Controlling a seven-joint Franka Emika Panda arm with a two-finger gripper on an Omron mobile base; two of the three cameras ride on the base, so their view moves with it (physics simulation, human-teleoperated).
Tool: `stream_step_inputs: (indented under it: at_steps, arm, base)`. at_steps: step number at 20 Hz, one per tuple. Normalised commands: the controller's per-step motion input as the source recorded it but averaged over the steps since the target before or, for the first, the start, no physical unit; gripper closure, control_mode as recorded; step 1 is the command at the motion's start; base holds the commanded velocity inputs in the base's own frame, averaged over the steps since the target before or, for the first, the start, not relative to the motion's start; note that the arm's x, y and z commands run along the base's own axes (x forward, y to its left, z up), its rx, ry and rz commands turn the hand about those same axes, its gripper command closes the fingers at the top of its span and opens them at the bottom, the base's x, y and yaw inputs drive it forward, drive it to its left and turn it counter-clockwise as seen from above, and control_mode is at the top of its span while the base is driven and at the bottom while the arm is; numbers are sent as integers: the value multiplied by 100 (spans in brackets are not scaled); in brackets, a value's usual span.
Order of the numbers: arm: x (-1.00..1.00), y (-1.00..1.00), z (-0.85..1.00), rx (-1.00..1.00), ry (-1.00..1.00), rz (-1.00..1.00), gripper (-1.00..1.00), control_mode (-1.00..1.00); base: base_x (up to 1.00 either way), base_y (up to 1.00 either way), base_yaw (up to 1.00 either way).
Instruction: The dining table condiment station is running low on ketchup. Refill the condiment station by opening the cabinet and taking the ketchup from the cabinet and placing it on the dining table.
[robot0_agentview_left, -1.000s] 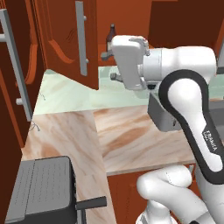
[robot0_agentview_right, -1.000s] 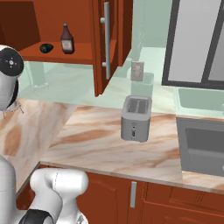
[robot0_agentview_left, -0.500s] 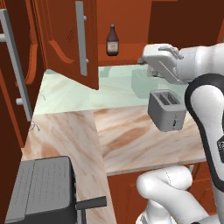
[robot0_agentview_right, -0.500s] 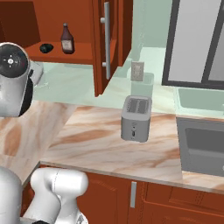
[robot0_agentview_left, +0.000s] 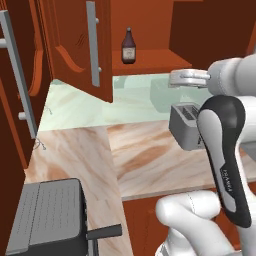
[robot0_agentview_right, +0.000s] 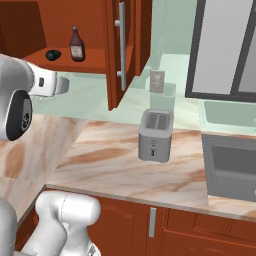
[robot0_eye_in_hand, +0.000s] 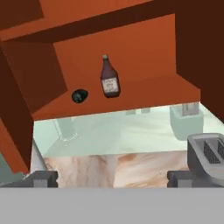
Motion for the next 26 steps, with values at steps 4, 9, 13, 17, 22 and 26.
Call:
stream_step_inputs:
  at_steps: [4,9,13,17,22,26]
  arm:
    - [51,-22,-28,-18,-1,-16,-100,-100]
    - [41,-1,4,0,-13,-4,-100,-100]
    - [25,-6,16,0,-17,-5,-100,-100]
    - [15,-4,30,0,-14,-5,-100,-100]
    - [33,0,30,-1,-7,-7,-100,-100]
    - [52,12,4,0,-1,-2,-100,-100]
  base:
    - [0,0,0]
    - [0,0,0]
    - [0,0,0]
    - [0,0,0]
    - [0,0,0]
    - [0,0,0]
